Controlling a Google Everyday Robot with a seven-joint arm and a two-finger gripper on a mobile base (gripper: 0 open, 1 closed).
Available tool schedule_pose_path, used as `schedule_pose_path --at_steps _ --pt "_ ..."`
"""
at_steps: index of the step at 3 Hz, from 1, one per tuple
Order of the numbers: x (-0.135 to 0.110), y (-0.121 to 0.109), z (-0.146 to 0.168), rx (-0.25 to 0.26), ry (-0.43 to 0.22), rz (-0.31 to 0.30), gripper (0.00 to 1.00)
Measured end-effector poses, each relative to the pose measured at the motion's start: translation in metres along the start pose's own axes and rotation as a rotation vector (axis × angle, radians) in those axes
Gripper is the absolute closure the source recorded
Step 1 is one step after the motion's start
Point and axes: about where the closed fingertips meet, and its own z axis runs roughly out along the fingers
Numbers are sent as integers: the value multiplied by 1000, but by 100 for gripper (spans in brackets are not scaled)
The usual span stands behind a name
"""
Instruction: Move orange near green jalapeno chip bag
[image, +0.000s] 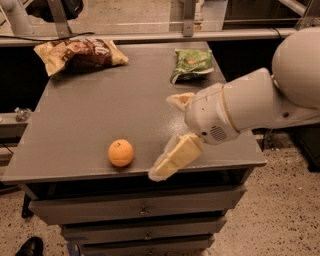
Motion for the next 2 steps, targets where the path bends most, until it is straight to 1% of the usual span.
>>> schedule_pose_path --at_steps 1,2 --pt "2 11 36 -24 -72 2 0" --pt "11 8 62 -25 -109 22 0"
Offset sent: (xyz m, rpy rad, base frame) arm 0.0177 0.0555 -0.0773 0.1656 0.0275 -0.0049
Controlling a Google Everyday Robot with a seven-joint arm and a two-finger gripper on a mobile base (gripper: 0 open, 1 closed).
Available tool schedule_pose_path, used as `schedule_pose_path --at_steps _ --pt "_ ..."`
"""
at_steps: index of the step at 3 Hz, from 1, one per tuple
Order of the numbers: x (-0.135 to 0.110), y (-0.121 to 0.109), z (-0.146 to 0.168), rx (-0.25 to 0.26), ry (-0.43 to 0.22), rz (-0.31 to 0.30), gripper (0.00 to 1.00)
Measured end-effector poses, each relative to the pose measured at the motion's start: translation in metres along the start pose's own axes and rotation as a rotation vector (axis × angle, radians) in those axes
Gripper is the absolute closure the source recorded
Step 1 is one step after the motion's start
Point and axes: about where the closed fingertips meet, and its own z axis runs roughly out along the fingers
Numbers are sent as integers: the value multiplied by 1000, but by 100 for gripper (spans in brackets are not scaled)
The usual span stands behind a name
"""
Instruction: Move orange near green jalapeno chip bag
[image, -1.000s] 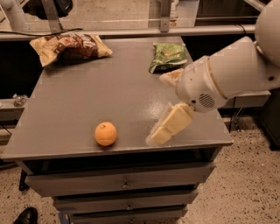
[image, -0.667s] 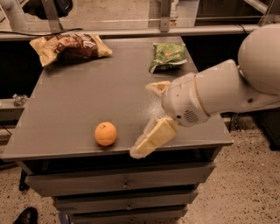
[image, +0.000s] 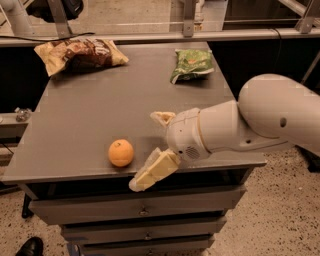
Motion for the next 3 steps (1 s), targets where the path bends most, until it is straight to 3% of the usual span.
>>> schedule_pose_path --at_steps 3 --pt "9 -5 38 13 -67 97 0"
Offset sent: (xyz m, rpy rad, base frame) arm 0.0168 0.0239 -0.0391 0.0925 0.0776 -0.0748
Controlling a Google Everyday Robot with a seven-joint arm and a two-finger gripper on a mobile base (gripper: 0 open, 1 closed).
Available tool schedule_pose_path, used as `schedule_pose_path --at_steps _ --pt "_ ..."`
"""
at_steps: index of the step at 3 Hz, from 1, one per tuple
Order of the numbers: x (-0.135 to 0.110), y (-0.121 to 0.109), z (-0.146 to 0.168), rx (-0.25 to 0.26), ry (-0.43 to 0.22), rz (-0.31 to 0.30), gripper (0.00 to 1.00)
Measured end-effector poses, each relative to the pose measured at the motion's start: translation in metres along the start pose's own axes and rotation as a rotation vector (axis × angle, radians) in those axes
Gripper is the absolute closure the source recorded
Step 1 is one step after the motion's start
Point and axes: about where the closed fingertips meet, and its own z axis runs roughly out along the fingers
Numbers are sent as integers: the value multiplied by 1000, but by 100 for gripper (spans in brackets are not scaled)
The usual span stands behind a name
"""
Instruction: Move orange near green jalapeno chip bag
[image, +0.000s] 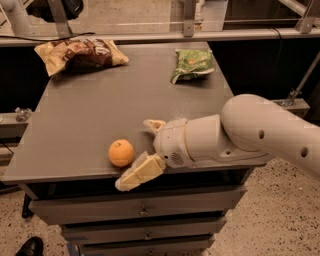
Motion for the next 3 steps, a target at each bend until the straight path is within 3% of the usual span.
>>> schedule_pose_path --at_steps 1,3 --pt "-3 -1 3 7 -21 18 17" --pt "-11 -1 1 24 -56 34 64"
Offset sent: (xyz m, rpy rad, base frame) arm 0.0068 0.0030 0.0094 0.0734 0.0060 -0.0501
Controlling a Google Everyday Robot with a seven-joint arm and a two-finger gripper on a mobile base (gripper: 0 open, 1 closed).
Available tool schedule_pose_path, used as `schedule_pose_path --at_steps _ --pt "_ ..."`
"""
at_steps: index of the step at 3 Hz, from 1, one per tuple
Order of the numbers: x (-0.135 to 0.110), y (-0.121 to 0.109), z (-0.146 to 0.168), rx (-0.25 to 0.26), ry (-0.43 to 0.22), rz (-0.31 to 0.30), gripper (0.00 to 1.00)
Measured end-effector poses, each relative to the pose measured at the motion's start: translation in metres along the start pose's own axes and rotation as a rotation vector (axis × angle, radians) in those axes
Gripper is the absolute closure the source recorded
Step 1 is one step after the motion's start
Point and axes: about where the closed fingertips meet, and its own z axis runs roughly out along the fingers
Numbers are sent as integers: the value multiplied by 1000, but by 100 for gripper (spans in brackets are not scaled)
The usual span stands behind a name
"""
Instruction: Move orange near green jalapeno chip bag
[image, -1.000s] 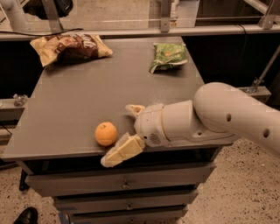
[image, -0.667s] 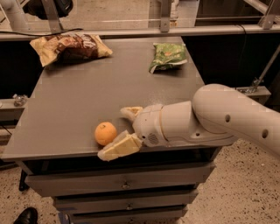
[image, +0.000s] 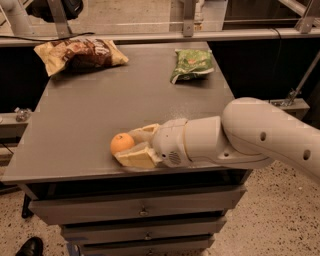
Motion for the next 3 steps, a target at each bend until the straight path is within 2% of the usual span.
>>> schedule_pose_path --at_steps 1,2,3 --pt "0 -1 -3 9 -4 13 87" --pt "3 -13 -22 52 12 13 100" --pt "7 -47 -71 145 78 -17 100"
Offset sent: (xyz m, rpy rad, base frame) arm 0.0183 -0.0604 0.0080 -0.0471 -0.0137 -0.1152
